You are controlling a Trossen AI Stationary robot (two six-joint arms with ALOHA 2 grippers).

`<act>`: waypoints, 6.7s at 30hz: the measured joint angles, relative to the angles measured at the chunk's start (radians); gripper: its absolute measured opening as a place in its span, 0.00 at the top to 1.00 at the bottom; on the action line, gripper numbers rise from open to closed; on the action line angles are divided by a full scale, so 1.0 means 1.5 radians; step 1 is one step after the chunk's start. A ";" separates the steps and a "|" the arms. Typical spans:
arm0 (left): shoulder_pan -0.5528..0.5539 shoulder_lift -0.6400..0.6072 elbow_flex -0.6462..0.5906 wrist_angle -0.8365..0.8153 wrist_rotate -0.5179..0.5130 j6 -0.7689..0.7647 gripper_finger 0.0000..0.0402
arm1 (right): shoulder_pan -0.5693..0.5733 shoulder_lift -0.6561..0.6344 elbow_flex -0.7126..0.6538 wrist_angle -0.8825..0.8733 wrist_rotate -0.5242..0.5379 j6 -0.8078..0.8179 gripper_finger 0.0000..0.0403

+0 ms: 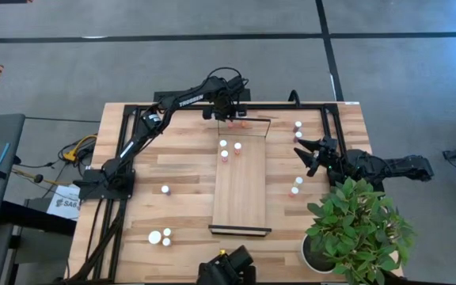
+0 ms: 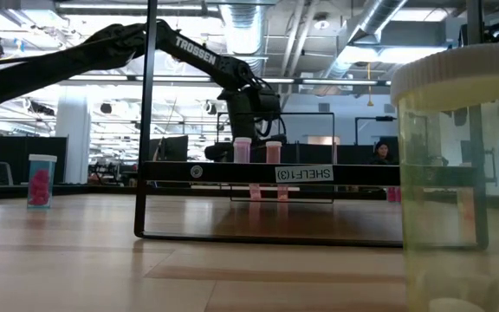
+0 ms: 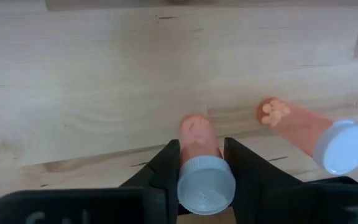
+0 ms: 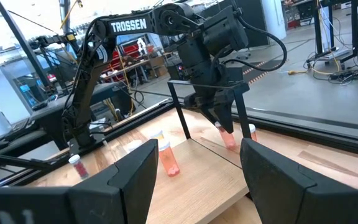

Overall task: Pick and place medicine bottles onto shelf by color
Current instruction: Put the purple pill bottle on the shelf, then put the blue pill bottle on the shelf

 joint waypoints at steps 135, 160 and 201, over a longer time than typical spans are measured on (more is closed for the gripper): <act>-0.379 -0.096 -0.049 -0.117 -0.217 -0.030 0.77 | 0.000 0.000 0.000 -0.001 0.000 0.000 0.38; -0.336 -0.089 -0.048 -0.097 -0.205 -0.006 0.77 | 0.000 0.000 0.000 0.000 0.000 0.000 0.38; -0.333 -0.209 0.032 -0.276 -0.176 0.000 0.52 | 0.000 0.000 0.000 0.000 0.000 0.000 0.38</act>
